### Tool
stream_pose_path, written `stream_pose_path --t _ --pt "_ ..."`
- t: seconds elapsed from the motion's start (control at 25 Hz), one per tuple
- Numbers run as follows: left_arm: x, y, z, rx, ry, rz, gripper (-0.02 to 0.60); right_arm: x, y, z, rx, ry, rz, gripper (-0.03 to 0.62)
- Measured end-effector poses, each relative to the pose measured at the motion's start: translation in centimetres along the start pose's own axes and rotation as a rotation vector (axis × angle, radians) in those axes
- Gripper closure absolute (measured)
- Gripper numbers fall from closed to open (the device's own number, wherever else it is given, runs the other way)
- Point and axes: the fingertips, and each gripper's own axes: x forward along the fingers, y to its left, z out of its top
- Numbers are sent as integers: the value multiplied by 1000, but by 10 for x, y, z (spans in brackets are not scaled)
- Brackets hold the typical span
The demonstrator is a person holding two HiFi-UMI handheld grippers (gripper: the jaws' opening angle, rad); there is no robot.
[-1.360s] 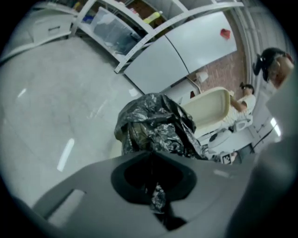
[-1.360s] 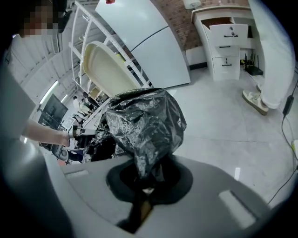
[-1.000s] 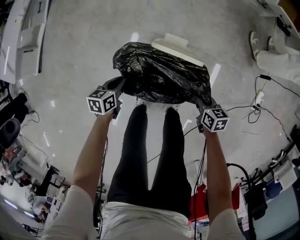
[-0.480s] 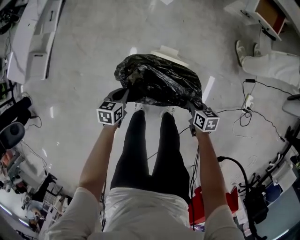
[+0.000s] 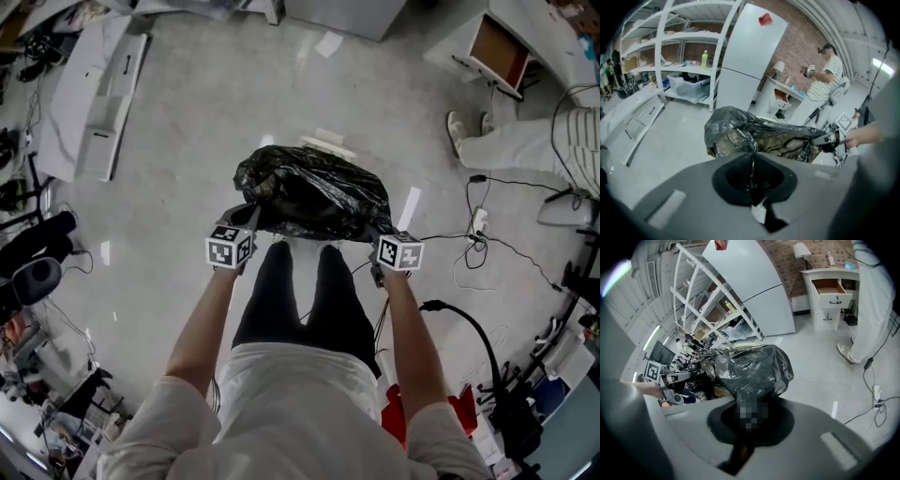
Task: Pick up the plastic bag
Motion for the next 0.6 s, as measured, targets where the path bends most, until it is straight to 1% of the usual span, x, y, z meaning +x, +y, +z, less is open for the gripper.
stream_pose_path --t 0.2,0.4,0.6 --pt "-39 -18 25 24 -6 -3 574 -40 25 16 20 -4 14 592" --pt "-74 -37 49 64 -12 -7 575 -73 49 26 -23 21 25 592" --pt "-108 -56 61 73 -26 -22 575 -105 68 29 -30 8 47 592"
